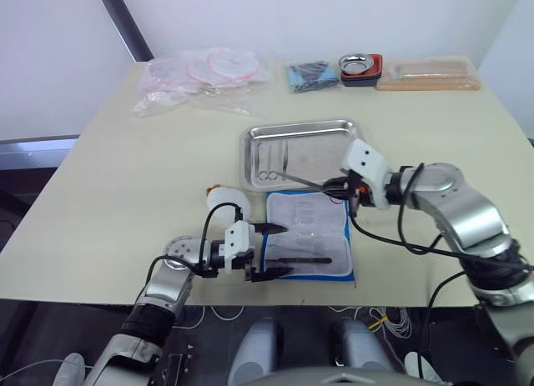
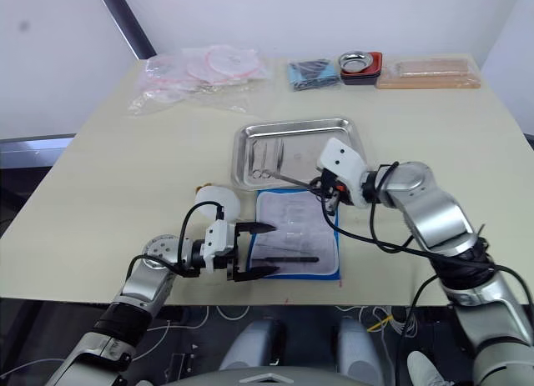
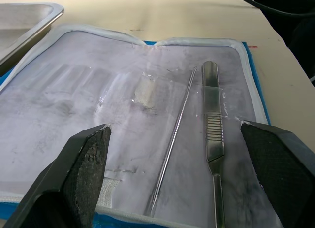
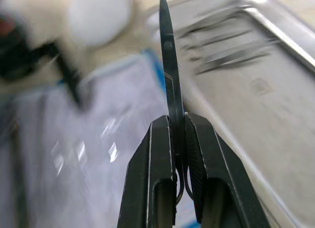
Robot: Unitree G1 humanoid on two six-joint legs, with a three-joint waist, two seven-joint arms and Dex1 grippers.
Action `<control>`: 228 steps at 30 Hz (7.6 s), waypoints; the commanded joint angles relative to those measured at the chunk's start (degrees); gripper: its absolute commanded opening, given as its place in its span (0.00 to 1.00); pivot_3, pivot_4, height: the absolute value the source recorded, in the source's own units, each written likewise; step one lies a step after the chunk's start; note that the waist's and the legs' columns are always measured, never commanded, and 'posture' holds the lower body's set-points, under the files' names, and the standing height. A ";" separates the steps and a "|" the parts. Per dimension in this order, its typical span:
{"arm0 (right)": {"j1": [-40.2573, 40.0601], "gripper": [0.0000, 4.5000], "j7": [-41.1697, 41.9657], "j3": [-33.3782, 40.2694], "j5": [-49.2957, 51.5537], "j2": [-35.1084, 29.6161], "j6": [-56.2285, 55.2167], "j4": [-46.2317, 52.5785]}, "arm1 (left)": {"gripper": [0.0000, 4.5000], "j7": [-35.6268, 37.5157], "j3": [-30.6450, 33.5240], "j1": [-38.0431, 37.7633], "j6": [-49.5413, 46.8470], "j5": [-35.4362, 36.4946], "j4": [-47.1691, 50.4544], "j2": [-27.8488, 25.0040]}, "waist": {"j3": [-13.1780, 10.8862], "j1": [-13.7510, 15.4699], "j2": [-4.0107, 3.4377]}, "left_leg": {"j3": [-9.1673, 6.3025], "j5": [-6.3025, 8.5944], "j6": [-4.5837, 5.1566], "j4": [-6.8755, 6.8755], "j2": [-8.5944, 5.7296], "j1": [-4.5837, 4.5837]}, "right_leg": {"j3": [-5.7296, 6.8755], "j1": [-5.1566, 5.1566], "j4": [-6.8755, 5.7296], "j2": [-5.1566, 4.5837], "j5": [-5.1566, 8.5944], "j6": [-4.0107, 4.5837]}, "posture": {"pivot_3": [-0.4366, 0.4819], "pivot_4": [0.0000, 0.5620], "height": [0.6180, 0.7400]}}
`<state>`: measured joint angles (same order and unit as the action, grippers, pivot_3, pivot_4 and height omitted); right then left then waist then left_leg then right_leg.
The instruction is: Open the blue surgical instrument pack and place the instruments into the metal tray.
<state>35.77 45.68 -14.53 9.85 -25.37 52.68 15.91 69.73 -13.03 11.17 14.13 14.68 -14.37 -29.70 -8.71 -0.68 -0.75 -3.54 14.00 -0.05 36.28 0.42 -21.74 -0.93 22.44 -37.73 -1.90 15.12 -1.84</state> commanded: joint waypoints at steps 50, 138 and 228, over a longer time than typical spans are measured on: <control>28.33 0.23 -34.11 16.50 -3.44 29.01 -12.08 -64.39 | 1.00 -5.23 -0.45 -4.85 -4.31 -5.55 -5.95 -0.47 | 0.18 -1.56 -0.32 | 0.03 -0.14 0.24 0.04 -0.04 0.06 | -0.14 0.00 -0.23 0.06 0.06 0.19 | 0.48 0.27 1.00; -14.50 0.97 14.06 -2.96 -1.05 -4.66 -42.06 -9.51 | 1.00 -3.71 -0.75 -4.56 -5.20 -5.04 -4.05 -4.13 | -0.38 -1.33 0.45 | 0.08 -0.12 0.20 -0.29 0.14 0.04 | -0.01 0.03 0.17 0.06 0.05 0.11 | 0.48 0.27 1.00; -11.72 0.01 23.33 -3.59 -5.04 -18.53 -37.26 0.18 | 1.00 -3.57 -1.66 -3.60 -2.51 -5.85 -8.09 -3.70 | -0.39 -1.25 0.78 | 0.07 -0.08 0.13 -0.84 0.26 0.88 | 0.00 -0.43 0.39 -0.23 0.10 0.21 | 0.48 0.27 1.00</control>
<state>23.93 68.61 -21.22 3.67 -42.89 15.98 13.71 67.46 -12.92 10.24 14.43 14.79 -13.49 -31.96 -9.10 -1.93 0.03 -3.47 13.91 0.09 35.43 0.68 -20.87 -0.92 22.01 -37.31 -2.13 15.22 -1.64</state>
